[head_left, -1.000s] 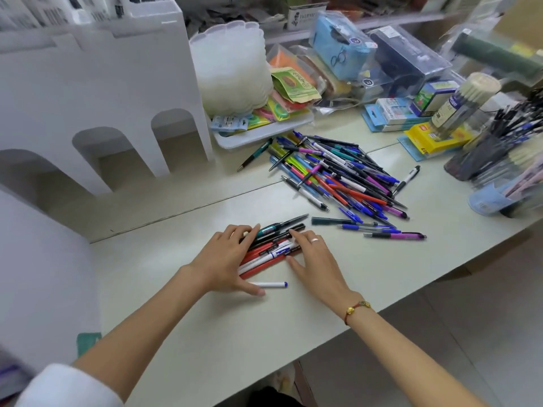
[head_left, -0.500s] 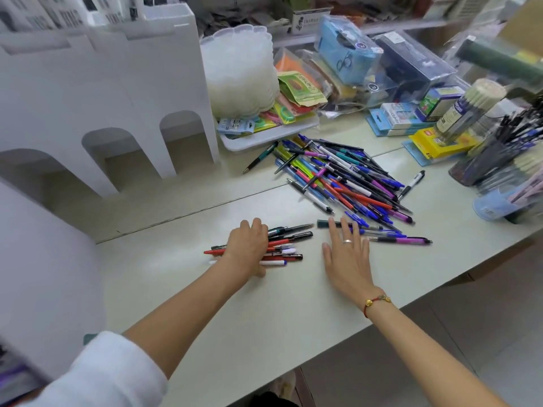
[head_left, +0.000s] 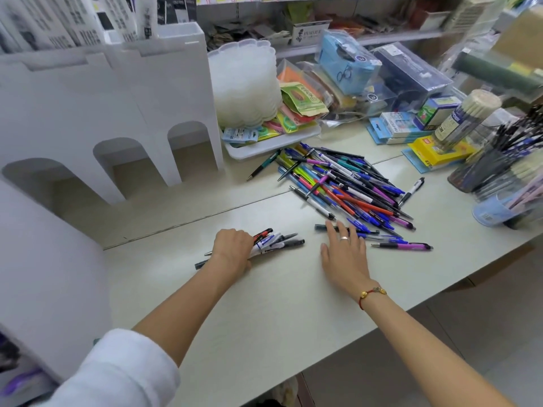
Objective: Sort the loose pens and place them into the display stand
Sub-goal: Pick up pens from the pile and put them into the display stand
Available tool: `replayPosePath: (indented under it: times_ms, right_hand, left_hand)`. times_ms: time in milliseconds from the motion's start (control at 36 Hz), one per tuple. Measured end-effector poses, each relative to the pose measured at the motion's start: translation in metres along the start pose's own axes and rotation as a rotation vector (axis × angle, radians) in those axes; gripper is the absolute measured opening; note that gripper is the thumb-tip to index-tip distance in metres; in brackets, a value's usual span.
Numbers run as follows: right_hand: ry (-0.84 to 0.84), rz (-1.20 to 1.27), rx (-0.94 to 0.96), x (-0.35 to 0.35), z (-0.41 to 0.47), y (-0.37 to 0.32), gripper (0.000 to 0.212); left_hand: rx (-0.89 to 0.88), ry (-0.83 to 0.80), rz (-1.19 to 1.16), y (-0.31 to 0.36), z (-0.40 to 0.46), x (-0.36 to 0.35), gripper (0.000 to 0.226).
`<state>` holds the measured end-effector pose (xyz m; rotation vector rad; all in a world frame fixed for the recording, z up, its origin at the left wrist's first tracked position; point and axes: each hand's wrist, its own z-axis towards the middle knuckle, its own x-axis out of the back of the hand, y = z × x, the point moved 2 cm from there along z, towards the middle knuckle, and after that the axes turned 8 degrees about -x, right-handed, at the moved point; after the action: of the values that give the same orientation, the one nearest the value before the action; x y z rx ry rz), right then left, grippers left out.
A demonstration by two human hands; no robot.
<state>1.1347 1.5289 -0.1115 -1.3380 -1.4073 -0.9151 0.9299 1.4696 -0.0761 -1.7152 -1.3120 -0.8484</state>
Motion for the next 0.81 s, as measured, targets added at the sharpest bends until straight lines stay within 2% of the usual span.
replayPosePath:
  times_ms: [111,361,444,500,583,694,806]
  right_hand:
    - [0.002,-0.012,0.000,0.002,0.001,-0.004,0.057]
    - [0.050,-0.010,0.011,0.014,-0.020,-0.014,0.067]
    - [0.084,0.164,0.067,0.020,-0.036,-0.032,0.057]
    - [0.100,0.339,0.119,0.026,-0.049,-0.049,0.049]
    - [0.008,0.634,0.112,0.041,-0.073,-0.077,0.043]
    - [-0.203,0.886,0.029,0.057,-0.105,-0.109,0.042]
    - [-0.238,1.052,-0.044,0.076,-0.127,-0.129,0.037]
  left_hand:
    - [0.005,0.003,-0.079,-0.006,-0.004,-0.001,0.034]
    - [0.178,-0.003,-0.593,-0.032,-0.032,-0.027,0.030]
    - [0.221,0.007,-0.851,-0.038,-0.041,-0.027,0.033]
    - [0.196,0.049,-1.117,-0.038,-0.049,-0.022,0.027]
    - [0.129,0.097,-1.481,-0.033,-0.065,-0.006,0.017]
    - [0.110,0.139,-1.691,-0.030,-0.093,0.011,0.016]
    - [0.057,0.127,-1.814,-0.033,-0.122,0.024,0.023]
